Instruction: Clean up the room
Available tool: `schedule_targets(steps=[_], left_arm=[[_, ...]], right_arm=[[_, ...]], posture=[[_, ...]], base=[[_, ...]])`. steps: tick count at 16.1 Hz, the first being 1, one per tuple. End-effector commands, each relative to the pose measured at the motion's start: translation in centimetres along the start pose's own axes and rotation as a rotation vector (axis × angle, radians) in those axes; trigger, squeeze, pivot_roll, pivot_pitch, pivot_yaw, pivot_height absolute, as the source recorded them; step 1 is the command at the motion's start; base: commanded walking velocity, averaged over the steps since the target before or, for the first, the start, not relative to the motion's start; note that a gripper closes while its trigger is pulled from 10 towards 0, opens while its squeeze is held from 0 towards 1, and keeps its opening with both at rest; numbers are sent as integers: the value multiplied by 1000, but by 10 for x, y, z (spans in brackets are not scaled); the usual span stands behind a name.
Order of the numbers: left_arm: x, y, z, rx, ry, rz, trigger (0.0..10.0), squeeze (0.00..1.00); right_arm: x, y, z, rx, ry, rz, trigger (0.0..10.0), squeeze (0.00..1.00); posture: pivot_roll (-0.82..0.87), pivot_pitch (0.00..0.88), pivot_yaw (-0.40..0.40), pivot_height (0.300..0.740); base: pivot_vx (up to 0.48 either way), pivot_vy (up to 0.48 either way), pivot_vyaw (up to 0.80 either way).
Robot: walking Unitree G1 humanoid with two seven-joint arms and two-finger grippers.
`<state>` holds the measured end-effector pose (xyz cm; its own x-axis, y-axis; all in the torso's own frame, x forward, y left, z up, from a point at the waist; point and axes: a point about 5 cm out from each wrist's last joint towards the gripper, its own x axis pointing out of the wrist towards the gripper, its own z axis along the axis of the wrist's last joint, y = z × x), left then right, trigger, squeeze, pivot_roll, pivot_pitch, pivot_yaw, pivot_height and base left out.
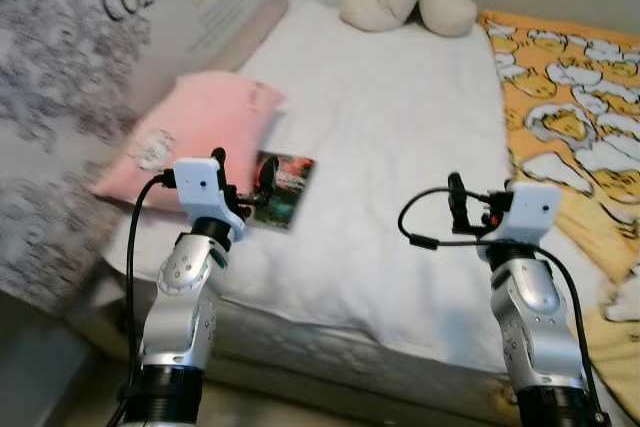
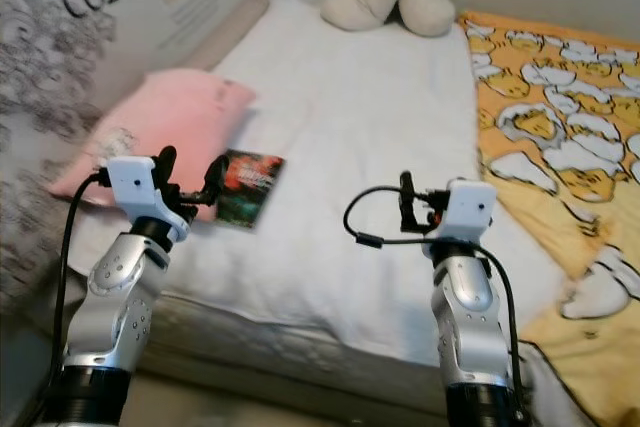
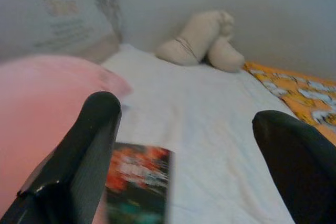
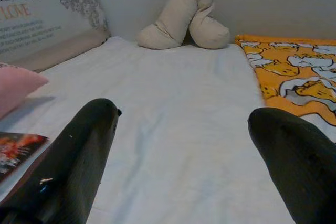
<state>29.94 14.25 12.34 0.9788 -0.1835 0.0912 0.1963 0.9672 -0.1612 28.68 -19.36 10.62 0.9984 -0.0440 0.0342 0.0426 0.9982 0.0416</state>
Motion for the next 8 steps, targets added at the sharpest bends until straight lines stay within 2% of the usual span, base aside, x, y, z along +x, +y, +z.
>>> schedule_targets(steps=[1,5,6,8], left_arm=[[4,-9,1,-5,-6,-42,10000,0],[5,-8,0,16,7,-53,10000,0],[6,-7,-3,40,27,-47,10000,0],[9,-7,-4,82,42,-54,10000,0]], right_arm=[[-1,-8,-3,-2,12,-18,10000,0],[0,-8,-5,-17,23,-20,10000,0],[0,-8,-6,-23,31,-21,10000,0],[-1,-8,-9,-18,38,-21,10000,0]], posture=[[-116,0,4,740],[-117,0,11,740],[-116,0,13,740],[-116,0,16,740]], base=[[0,-465,0],[0,-429,0],[0,0,0],[0,0,-619]])
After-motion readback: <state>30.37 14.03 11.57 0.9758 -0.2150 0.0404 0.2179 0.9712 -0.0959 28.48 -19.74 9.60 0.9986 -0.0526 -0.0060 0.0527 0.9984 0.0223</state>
